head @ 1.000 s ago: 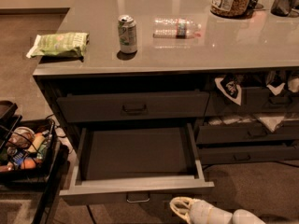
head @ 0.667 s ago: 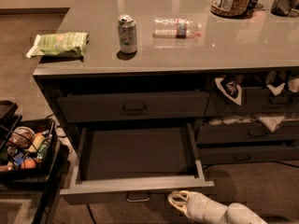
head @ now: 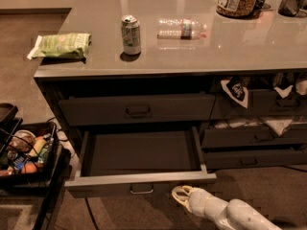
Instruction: Close middle drawer
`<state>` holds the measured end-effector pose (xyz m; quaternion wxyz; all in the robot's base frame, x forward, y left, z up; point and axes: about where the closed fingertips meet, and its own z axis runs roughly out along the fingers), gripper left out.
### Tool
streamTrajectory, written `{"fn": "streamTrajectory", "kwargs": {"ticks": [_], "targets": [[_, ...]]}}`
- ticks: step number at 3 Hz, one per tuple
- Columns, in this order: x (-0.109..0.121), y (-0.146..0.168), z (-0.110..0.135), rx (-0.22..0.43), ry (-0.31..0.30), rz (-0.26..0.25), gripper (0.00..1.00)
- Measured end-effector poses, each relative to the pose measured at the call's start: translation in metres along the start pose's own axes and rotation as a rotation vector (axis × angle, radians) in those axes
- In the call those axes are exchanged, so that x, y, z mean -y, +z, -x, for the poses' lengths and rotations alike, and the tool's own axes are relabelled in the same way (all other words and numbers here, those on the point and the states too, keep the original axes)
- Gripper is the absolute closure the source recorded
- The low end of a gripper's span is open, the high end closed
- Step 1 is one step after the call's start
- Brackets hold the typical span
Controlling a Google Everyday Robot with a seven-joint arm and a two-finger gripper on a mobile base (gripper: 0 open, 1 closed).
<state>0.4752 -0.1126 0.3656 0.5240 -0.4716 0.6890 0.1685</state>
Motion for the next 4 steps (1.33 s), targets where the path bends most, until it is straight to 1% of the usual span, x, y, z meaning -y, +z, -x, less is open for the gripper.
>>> {"fn": "streamTrajectory", "kwargs": {"ticks": [1, 2, 3, 4], "targets": [[0.022, 0.020, -0.006, 0.005, 0.009, -0.026, 1.00], [0.042, 0.036, -0.008, 0.005, 0.009, -0.041, 1.00], [0.060, 0.045, -0.002, 0.004, -0.005, -0.050, 1.00], [0.085, 0.049, 0.006, -0.001, -0.017, -0.069, 1.00]]}}
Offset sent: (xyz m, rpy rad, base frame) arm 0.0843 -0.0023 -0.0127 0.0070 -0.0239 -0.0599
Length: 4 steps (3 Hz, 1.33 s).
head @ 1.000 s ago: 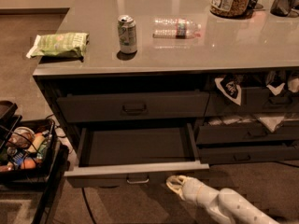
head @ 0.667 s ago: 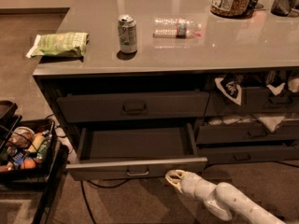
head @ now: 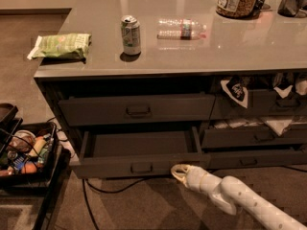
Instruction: Close middle drawer
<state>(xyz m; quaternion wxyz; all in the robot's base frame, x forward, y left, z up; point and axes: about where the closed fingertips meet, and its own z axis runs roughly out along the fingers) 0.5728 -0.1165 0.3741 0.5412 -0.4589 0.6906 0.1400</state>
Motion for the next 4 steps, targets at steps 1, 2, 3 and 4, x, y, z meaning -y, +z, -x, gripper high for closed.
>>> {"fn": "streamTrajectory", "kwargs": {"ticks": [1, 2, 3, 4], "targets": [[0.012, -0.002, 0.016, 0.057, -0.031, 0.022, 1.00], [0.012, 0.006, 0.007, 0.064, -0.024, 0.019, 1.00], [0.024, 0.033, -0.004, 0.085, -0.048, 0.025, 1.00], [0.028, 0.038, -0.005, 0.085, -0.055, 0.024, 1.00]]}}
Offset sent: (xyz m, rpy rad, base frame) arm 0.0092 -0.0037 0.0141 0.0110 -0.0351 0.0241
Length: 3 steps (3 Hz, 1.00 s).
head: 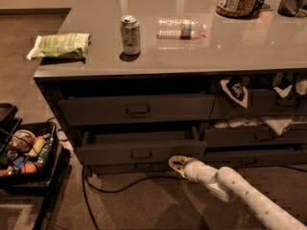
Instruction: Close middle drawer
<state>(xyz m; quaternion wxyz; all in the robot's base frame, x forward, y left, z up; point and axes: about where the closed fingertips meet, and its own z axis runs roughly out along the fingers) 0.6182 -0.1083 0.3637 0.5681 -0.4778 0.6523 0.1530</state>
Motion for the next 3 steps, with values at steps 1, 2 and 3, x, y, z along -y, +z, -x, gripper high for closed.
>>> {"fn": "streamTrajectory", "kwargs": {"ticks": [1, 2, 3], "targets": [[0.022, 0.022, -0.009, -0.007, -0.023, -0.005, 1.00], [0.067, 0.061, -0.030, -0.026, -0.054, -0.032, 1.00], [0.067, 0.061, -0.030, -0.026, -0.054, -0.032, 1.00]]}}
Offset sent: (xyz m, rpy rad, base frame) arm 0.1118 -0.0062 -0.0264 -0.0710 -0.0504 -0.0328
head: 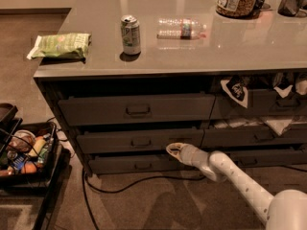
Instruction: Close middle drawer
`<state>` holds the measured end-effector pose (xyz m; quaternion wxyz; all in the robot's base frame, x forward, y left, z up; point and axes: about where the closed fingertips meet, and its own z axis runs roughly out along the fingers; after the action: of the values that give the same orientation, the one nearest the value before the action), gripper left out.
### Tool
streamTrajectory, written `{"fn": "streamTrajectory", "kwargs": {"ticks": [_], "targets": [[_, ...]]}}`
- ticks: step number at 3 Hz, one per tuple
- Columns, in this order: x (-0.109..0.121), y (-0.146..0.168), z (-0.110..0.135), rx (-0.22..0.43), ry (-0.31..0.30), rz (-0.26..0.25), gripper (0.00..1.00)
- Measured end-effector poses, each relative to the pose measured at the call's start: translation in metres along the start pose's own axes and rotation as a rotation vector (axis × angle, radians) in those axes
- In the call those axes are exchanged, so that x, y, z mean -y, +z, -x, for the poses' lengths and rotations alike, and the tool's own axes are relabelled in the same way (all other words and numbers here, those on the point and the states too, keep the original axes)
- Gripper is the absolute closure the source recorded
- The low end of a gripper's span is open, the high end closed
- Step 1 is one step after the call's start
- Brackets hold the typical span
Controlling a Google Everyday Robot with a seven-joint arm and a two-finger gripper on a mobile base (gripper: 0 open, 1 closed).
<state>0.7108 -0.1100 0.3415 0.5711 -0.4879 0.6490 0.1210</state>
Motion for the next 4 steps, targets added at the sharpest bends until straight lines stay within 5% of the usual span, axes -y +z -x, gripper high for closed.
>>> {"fn": "streamTrajectory", "kwargs": {"ticks": [1, 2, 3, 4], "targets": [[-0.007, -0.008, 0.006, 0.030, 0.019, 0.068, 1.00], [-0.013, -0.054, 0.028, 0.052, 0.030, 0.151, 1.00], [-0.045, -0.117, 0.056, 0.074, 0.047, 0.204, 1.00], [-0.051, -0.188, 0.086, 0.048, 0.027, 0.137, 1.00]]}}
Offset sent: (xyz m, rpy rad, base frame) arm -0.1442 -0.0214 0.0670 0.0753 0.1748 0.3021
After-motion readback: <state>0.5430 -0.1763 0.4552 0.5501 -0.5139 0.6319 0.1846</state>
